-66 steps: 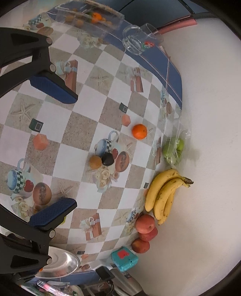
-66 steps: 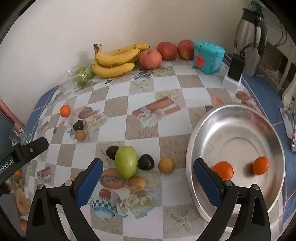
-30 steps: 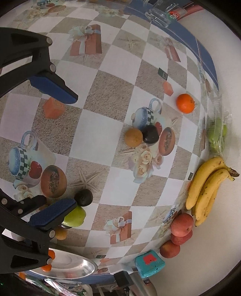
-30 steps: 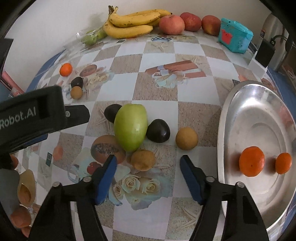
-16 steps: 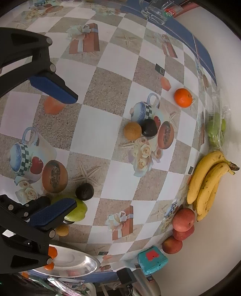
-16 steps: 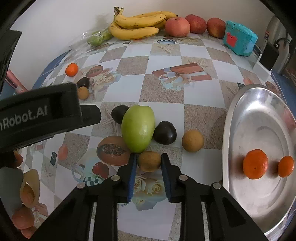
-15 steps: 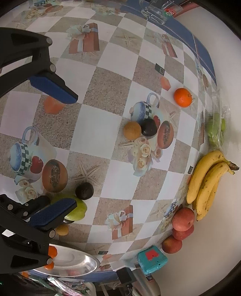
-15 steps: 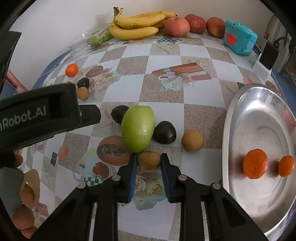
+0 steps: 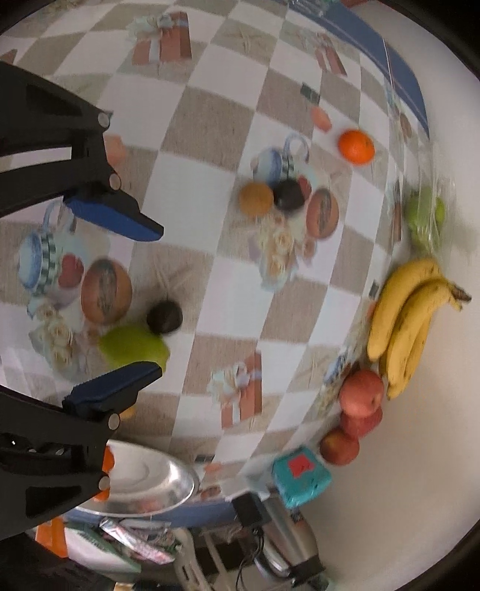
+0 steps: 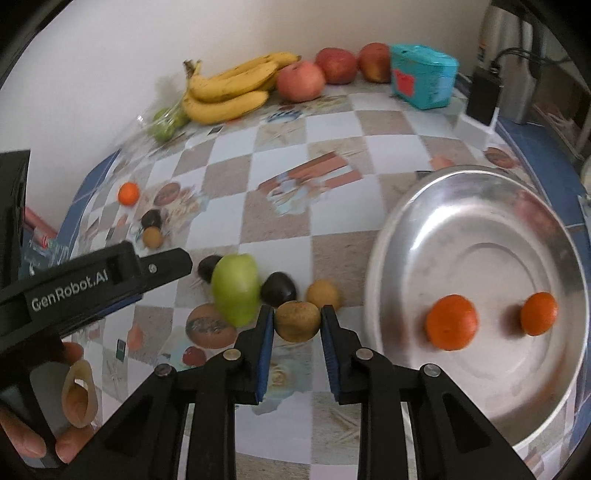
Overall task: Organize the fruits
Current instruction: 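Grasp the kiwi with the right gripper while the left gripper grasps the green pear, then carry the kiwi and green pear over the steel bowl with both grippers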
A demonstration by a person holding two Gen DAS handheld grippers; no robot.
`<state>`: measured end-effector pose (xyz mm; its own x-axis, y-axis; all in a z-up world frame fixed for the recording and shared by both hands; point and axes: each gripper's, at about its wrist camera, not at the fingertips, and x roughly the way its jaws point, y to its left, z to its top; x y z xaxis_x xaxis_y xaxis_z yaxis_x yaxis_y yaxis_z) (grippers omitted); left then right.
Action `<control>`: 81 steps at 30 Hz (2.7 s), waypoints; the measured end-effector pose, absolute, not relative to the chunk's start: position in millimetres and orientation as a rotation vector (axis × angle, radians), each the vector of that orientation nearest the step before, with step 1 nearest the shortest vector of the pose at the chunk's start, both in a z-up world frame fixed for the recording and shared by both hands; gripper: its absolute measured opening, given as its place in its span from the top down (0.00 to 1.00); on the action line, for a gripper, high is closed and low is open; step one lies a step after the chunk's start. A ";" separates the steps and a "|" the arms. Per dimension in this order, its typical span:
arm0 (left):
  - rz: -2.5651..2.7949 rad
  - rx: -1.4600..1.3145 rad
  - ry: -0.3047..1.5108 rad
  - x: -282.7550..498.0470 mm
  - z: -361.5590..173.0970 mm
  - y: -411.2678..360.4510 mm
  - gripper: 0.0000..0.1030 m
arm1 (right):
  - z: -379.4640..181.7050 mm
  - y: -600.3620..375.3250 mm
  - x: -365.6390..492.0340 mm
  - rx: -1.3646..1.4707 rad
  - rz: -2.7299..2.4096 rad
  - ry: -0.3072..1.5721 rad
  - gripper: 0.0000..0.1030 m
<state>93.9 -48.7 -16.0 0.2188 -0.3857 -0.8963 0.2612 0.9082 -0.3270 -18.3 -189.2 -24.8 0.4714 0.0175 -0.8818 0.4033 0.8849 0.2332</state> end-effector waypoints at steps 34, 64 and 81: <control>-0.531 -0.139 1.279 83.2 -15.7 -73.4 0.62 | -17.3 -218.6 -38.8 0.532 -0.300 1.022 0.74; -0.817 -0.057 1.350 18.7 -7.5 -151.4 0.62 | -34.7 -300.2 -88.6 0.667 -0.554 1.063 0.74; -0.738 -0.066 1.329 32.0 -1.4 -137.2 0.60 | -22.9 -292.3 -82.2 0.621 -0.538 1.030 0.69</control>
